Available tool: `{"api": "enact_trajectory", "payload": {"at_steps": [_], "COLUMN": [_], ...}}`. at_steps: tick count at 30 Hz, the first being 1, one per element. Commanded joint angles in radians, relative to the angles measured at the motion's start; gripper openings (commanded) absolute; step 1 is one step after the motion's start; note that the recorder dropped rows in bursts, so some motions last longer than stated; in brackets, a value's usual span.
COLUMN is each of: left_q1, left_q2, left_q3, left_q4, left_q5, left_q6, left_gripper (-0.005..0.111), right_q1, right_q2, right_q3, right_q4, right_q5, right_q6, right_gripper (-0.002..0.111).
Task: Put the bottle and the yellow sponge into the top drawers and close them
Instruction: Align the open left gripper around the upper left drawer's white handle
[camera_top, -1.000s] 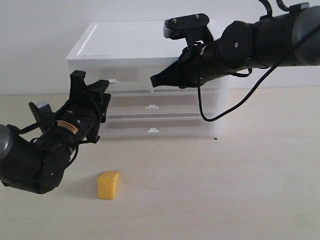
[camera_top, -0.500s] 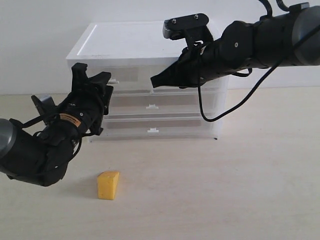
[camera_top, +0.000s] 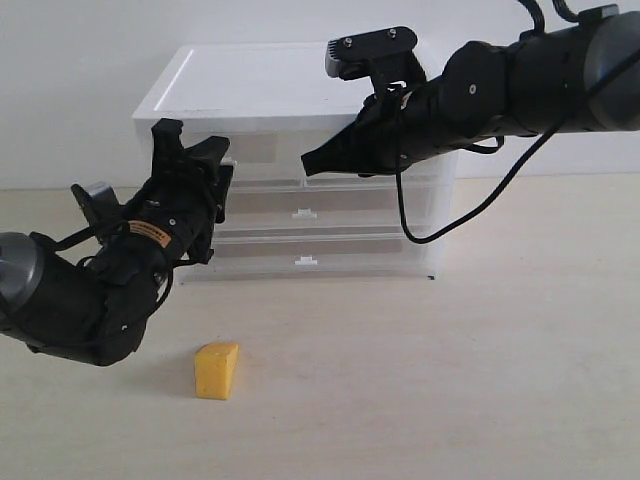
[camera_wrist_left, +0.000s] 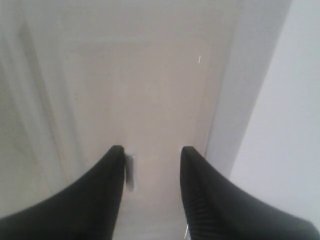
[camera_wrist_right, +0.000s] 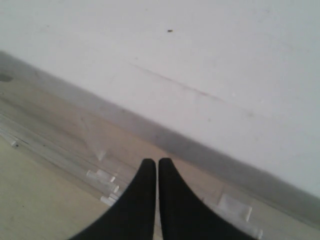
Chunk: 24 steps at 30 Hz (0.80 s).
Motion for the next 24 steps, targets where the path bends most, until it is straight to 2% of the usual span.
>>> {"api": "enact_trajectory", "payload": {"at_steps": [1, 6, 10, 24], "left_q1": [-0.006, -0.006, -0.006, 0.035], "left_q2": [0.016, 0.076, 0.074, 0.035], "left_q3": [-0.015, -0.044, -0.061, -0.032], "left_q4": [-0.022, -0.019, -0.017, 0.005], "left_q5": [-0.017, -0.017, -0.017, -0.017], "left_q6": [0.006, -0.019, 0.028, 0.023], "left_gripper": [0.035, 0.035, 0.028, 0.028], "right_q1": [-0.003, -0.003, -0.003, -0.003], "right_q2": [0.001, 0.001, 0.001, 0.001], "right_q3": [-0.009, -0.009, -0.009, -0.009], "right_q4": [-0.004, -0.004, -0.004, -0.004], "right_q5": [-0.010, -0.002, -0.003, 0.004], "right_q6": [-0.009, -0.018, -0.033, -0.044], "right_gripper": [0.000, 0.000, 0.000, 0.000]}}
